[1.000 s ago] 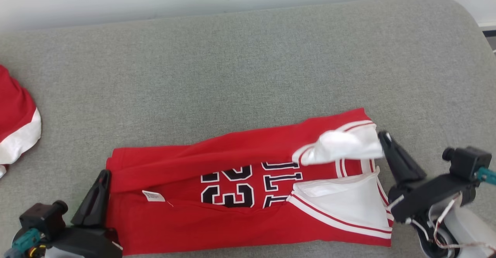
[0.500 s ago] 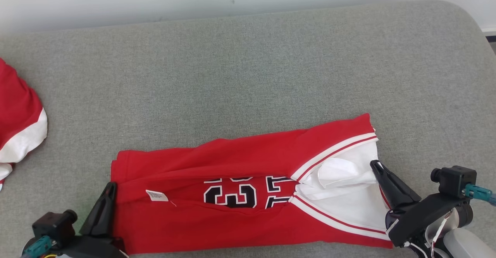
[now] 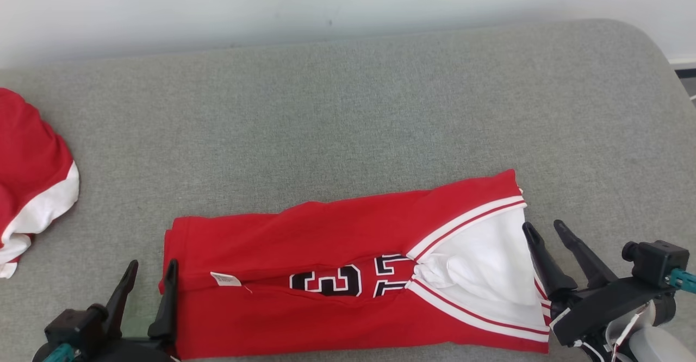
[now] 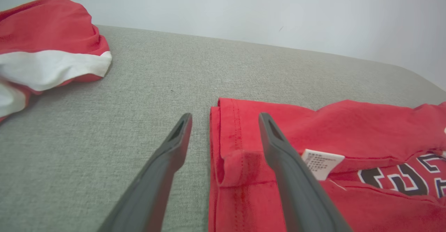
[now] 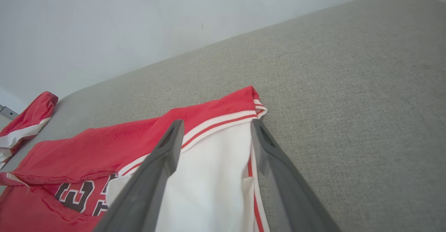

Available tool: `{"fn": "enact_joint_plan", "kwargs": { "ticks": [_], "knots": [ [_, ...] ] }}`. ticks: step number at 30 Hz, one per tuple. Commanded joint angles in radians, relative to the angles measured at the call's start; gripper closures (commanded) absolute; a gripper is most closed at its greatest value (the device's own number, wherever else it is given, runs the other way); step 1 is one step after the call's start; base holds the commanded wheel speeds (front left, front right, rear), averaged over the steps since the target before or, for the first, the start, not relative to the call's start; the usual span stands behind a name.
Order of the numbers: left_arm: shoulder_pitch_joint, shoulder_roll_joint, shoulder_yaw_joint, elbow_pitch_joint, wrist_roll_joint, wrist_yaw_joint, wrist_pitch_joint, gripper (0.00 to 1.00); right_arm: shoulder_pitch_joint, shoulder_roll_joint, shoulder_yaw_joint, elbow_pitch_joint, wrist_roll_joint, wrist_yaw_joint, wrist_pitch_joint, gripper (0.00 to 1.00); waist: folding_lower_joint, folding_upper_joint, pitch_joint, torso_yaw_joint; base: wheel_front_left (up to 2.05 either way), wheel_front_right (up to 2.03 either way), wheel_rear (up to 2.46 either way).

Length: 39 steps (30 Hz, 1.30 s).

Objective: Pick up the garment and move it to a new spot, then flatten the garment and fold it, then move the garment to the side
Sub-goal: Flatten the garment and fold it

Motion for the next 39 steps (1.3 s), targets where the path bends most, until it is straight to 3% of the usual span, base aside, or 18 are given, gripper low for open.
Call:
{"fn": "enact_joint_plan", "kwargs": {
  "ticks": [1, 10, 21, 39],
  "knots": [
    [0.034, -0.01, 0.02, -0.017, 0.024, -0.003, -0.005, 0.0, 0.018, 0.003, -0.016, 0.0, -0.014, -0.001, -0.012, 0.0, 0.0, 0.0, -0.019, 0.005, 0.0, 0.0, 0.0],
    [0.117, -0.071, 0.106, -0.106, 0.105, 0.004, -0.005, 0.0, 0.041, 0.035, -0.112, 0.052, -0.101, -0.001, -0.009, 0.0, 0.0, 0.0, -0.068, 0.024, 0.0, 0.0, 0.0],
    [0.185, -0.135, 0.177, -0.177, 0.207, -0.008, -0.005, 0.0, 0.011, 0.15, -0.225, 0.173, -0.254, -0.001, 0.075, 0.0, 0.0, 0.0, -0.091, 0.061, 0.0, 0.0, 0.0],
    [0.184, -0.204, 0.233, -0.176, 0.265, -0.06, -0.005, 0.0, -0.075, 0.223, -0.239, 0.402, -0.351, -0.001, 0.16, 0.0, 0.0, 0.0, -0.057, 0.115, 0.0, 0.0, 0.0]
  ]
}}
